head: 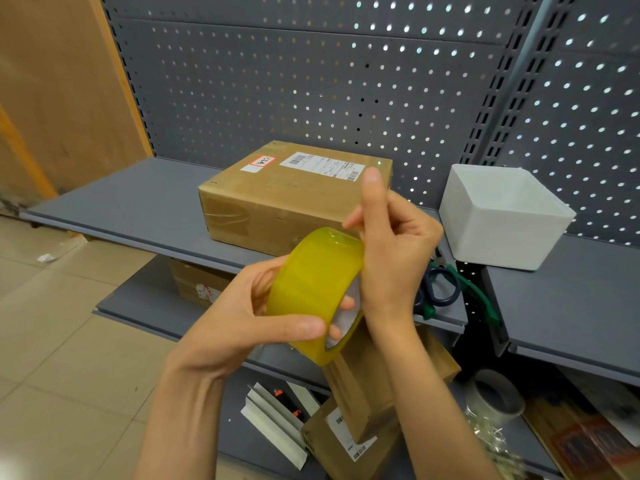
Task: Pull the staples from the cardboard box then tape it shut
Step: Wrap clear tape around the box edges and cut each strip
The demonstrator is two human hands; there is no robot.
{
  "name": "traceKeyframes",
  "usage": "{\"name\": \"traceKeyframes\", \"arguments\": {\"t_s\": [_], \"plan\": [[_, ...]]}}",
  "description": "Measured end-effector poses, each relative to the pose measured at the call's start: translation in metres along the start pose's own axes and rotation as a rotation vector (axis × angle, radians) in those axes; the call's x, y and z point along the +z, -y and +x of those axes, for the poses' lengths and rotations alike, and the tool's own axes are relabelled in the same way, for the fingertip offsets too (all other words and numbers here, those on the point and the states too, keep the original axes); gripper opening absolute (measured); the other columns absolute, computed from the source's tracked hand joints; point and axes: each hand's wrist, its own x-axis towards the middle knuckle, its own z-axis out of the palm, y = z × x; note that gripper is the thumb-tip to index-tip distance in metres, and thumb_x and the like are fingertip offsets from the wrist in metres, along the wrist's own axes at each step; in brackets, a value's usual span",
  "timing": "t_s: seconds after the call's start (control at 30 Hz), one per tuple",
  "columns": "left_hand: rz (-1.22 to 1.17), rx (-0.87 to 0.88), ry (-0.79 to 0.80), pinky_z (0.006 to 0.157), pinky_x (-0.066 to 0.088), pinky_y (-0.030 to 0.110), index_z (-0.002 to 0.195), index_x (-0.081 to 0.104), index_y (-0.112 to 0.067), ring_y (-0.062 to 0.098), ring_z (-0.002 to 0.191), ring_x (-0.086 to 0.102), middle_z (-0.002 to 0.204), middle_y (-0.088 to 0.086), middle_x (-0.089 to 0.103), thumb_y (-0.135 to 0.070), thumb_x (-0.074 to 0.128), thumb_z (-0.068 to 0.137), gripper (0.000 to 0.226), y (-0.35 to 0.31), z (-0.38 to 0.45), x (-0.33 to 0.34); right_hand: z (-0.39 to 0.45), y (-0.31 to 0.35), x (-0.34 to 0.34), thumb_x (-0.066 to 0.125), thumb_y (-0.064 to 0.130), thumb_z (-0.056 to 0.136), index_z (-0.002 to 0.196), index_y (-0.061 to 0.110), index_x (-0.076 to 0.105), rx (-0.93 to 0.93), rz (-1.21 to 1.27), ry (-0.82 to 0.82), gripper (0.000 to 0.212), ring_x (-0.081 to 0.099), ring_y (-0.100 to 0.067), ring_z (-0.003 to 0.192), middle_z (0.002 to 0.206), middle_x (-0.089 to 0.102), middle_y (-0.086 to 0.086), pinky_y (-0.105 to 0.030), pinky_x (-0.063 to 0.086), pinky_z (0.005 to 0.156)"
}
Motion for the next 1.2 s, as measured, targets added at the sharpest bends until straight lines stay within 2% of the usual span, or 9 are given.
{"name": "traceKeyframes", "arguments": {"t_s": [0.27, 0.43, 0.53, 0.6, 0.73, 0.87, 0.97, 1.13, 1.2], "plan": [[-0.013, 0.026, -0.206, 0.053, 0.056, 0.026, 0.089, 0.074, -0.024, 0.015, 0.056, 0.068, 0.078, 0.003, 0.074, -0.041, 0.084, 0.055, 0.04, -0.003, 0.002, 0.009, 0.0, 0.001, -0.003, 0.038, 0.022, 0.096, 0.061, 0.008, 0.065, -0.225, -0.158, 0.027, 0.046, 0.05, -0.001, 0.056, 0.057, 0.053, 0.014, -0.018, 0.038, 0.058], [0.048, -0.01, -0.269, 0.053, 0.055, 0.025, 0.083, 0.075, -0.026, 0.016, 0.056, 0.068, 0.075, 0.004, 0.073, -0.024, 0.07, 0.061, 0.023, -0.012, 0.003, 0.015, -0.001, 0.003, -0.003, 0.033, 0.025, 0.099, 0.065, 0.002, 0.065, -0.375, -0.245, 0.103, 0.051, 0.048, -0.006, 0.065, 0.066, 0.049, 0.011, -0.016, 0.037, 0.065], [0.077, 0.002, -0.326, 0.054, 0.054, 0.023, 0.079, 0.074, -0.022, 0.015, 0.056, 0.068, 0.069, 0.005, 0.071, -0.017, 0.075, 0.069, 0.011, -0.009, 0.008, 0.017, -0.006, 0.007, 0.0, 0.035, 0.021, 0.098, 0.068, 0.0, 0.064, -0.427, -0.268, 0.207, 0.047, 0.048, -0.011, 0.065, 0.068, 0.049, 0.011, -0.017, 0.036, 0.063], [0.137, 0.015, -0.333, 0.056, 0.054, 0.023, 0.08, 0.073, -0.02, 0.013, 0.059, 0.066, 0.068, 0.006, 0.07, -0.02, 0.07, 0.078, 0.003, -0.005, 0.009, 0.014, -0.011, 0.007, 0.003, 0.039, 0.015, 0.095, 0.065, 0.0, 0.064, -0.428, -0.281, 0.23, 0.041, 0.05, -0.016, 0.061, 0.063, 0.056, 0.004, -0.02, 0.037, 0.06], [0.139, -0.013, -0.239, 0.061, 0.055, 0.024, 0.092, 0.073, -0.022, 0.015, 0.069, 0.069, 0.079, 0.005, 0.073, -0.028, 0.071, 0.072, 0.021, -0.005, 0.004, 0.009, -0.012, 0.004, 0.006, 0.042, 0.018, 0.093, 0.053, -0.002, 0.057, -0.351, -0.227, 0.081, 0.047, 0.046, -0.024, 0.049, 0.049, 0.052, -0.007, -0.034, 0.036, 0.049], [0.11, -0.035, -0.106, 0.07, 0.056, 0.027, 0.105, 0.069, -0.025, 0.021, 0.082, 0.072, 0.092, 0.007, 0.074, -0.021, 0.071, 0.069, 0.036, -0.008, 0.001, 0.007, -0.005, 0.003, 0.002, 0.044, 0.024, 0.093, 0.053, 0.01, 0.061, -0.214, -0.106, -0.042, 0.045, 0.047, -0.01, 0.045, 0.045, 0.05, 0.008, -0.028, 0.035, 0.047], [0.116, -0.029, -0.088, 0.07, 0.056, 0.026, 0.107, 0.067, -0.028, 0.022, 0.085, 0.072, 0.096, 0.006, 0.073, -0.019, 0.071, 0.069, 0.04, -0.007, 0.0, 0.007, -0.004, 0.002, 0.0, 0.044, 0.022, 0.093, 0.059, 0.014, 0.063, -0.177, -0.091, -0.028, 0.04, 0.043, -0.001, 0.045, 0.048, 0.044, 0.022, -0.017, 0.031, 0.051], [0.104, -0.011, -0.189, 0.067, 0.056, 0.025, 0.104, 0.069, -0.019, 0.021, 0.078, 0.072, 0.092, 0.007, 0.074, -0.008, 0.07, 0.071, 0.034, -0.006, 0.007, 0.011, -0.004, 0.005, -0.001, 0.045, 0.023, 0.093, 0.068, 0.016, 0.061, -0.193, -0.11, 0.064, 0.031, 0.047, -0.005, 0.056, 0.059, 0.046, 0.021, -0.024, 0.039, 0.058], [0.109, 0.0, -0.22, 0.066, 0.056, 0.026, 0.104, 0.068, -0.013, 0.019, 0.076, 0.071, 0.088, 0.009, 0.073, -0.016, 0.068, 0.074, 0.03, -0.005, 0.009, 0.012, -0.007, 0.007, 0.0, 0.043, 0.022, 0.093, 0.067, 0.012, 0.063, -0.221, -0.137, 0.155, 0.034, 0.048, -0.01, 0.057, 0.062, 0.046, 0.023, -0.025, 0.039, 0.059]]}}
